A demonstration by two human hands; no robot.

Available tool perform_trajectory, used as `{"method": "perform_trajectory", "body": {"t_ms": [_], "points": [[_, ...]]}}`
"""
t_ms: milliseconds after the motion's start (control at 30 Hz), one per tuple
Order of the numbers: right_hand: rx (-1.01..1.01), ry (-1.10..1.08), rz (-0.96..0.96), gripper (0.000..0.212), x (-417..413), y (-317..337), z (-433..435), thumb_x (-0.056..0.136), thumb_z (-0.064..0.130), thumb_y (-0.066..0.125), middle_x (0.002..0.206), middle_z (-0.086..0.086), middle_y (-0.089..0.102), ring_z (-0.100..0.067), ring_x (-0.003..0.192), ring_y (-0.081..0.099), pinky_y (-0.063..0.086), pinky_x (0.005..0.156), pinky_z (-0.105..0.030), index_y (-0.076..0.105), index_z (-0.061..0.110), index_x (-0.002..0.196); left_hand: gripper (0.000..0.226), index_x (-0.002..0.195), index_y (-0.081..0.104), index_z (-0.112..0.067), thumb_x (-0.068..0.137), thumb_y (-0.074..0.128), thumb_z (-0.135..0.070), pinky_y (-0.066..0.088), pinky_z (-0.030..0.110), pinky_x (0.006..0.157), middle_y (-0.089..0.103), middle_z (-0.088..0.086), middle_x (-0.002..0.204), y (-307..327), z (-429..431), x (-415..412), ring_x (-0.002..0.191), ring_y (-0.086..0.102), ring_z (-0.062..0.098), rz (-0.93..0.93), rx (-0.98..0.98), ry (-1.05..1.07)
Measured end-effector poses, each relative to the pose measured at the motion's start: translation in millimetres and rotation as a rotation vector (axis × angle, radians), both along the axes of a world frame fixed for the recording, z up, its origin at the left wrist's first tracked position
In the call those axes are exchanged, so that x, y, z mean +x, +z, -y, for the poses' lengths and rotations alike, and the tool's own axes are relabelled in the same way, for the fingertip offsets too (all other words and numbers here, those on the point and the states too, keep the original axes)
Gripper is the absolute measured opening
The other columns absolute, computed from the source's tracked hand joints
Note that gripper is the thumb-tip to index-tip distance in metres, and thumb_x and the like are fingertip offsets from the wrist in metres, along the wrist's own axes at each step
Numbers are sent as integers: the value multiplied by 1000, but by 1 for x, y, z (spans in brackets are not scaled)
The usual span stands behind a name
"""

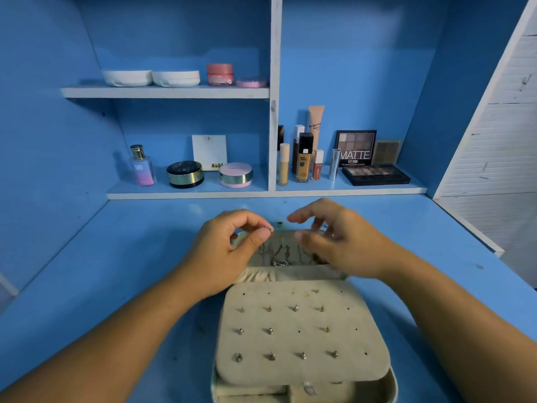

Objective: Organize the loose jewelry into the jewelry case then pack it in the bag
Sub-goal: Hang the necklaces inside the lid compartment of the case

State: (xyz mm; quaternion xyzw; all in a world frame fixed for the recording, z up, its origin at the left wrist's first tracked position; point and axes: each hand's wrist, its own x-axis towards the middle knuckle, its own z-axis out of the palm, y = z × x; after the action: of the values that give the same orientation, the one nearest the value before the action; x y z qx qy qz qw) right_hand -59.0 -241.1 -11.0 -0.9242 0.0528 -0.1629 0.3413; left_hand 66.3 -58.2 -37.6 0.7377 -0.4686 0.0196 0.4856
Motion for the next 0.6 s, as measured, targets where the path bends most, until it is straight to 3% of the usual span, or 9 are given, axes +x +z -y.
{"method": "perform_trajectory", "body": {"t_ms": [67,200,267,333,500,600], "points": [[-55,72,-9,27,5,-8,-10,89,36,62,108,16,56,3,93,52,38,74,-10,63,30,116,9,89,68,-30,90,61,-36,38,10,79,64,-16,87,3,-2,1,91,58,5,189,-18,21],[-85,111,52,25,11,-14,-21,87,40,63,108,13,59,0,98,52,36,79,-8,65,30,111,16,92,72,-16,91,60,-28,42,24,81,62,-6,89,13,-5,3,88,54,14,552,-84,62],[-53,91,100,16,12,-13,-25,86,41,63,104,14,61,-1,96,54,38,77,-10,66,35,101,16,93,73,-13,91,62,-25,42,28,79,62,-1,89,17,-7,4,87,54,17,649,-106,74],[10,88,132,2,12,-11,-28,87,39,62,96,12,63,-2,90,56,39,73,-11,64,39,88,16,94,74,-13,90,64,-24,42,30,77,62,1,89,19,-8,5,86,54,18,687,-116,83],[135,136,102,9,6,-7,-31,91,30,60,78,6,64,-19,66,57,49,63,-31,63,27,83,15,94,74,-10,90,66,-21,47,33,74,63,3,88,18,-7,0,85,56,18,635,-166,91],[146,168,89,10,4,-4,-35,92,26,59,80,0,65,-17,67,57,48,64,-28,63,21,85,15,95,74,-8,91,65,-19,49,32,72,63,1,88,19,-8,-1,84,57,17,625,-177,122]]}}
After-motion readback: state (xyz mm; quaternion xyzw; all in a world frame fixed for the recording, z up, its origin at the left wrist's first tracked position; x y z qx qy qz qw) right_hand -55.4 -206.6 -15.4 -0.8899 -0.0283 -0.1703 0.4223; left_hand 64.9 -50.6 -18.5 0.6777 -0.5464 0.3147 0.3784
